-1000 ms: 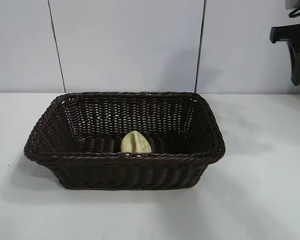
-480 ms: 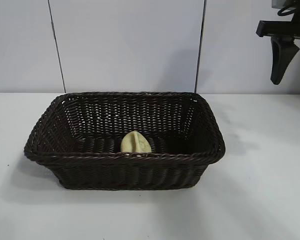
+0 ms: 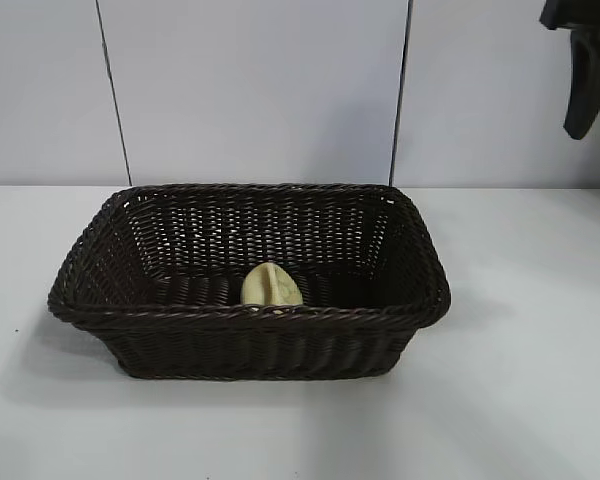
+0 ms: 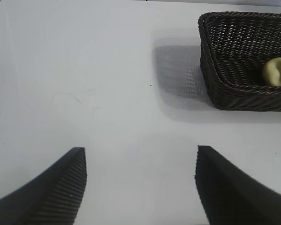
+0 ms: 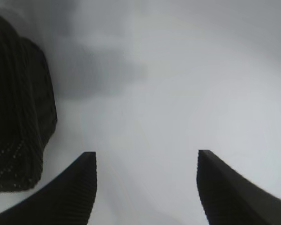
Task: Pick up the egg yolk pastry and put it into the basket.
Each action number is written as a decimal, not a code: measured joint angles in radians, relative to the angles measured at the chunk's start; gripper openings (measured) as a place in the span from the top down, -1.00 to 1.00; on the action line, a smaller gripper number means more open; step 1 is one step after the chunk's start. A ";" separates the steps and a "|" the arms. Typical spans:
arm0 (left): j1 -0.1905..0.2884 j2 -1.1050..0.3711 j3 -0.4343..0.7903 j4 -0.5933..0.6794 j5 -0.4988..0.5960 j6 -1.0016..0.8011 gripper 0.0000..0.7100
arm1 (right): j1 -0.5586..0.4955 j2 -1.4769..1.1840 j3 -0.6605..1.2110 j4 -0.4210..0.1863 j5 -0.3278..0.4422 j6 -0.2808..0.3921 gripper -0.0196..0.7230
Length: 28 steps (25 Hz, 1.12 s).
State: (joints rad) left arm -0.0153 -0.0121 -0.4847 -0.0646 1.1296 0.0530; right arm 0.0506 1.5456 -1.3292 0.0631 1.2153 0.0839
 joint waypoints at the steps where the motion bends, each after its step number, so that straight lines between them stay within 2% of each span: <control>1: 0.000 0.000 0.000 0.000 0.000 0.000 -0.37 | 0.000 -0.045 0.047 0.000 0.001 0.000 -0.28; 9: 0.000 0.000 0.000 0.000 0.000 0.000 -0.37 | 0.000 -0.407 0.499 0.001 -0.001 -0.038 -0.28; 15: 0.000 0.000 0.000 0.000 0.000 0.000 -0.37 | 0.000 -0.661 0.749 0.001 -0.090 -0.048 -0.28; 21: 0.000 0.000 0.000 0.000 0.000 0.000 -0.37 | 0.000 -0.886 0.859 -0.003 -0.156 -0.059 -0.28; 28: 0.000 0.000 0.000 0.000 0.000 0.000 -0.37 | 0.000 -1.090 0.861 -0.003 -0.161 -0.059 -0.28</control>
State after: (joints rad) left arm -0.0153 -0.0121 -0.4847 -0.0646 1.1296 0.0530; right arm 0.0506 0.4560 -0.4679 0.0598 1.0539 0.0247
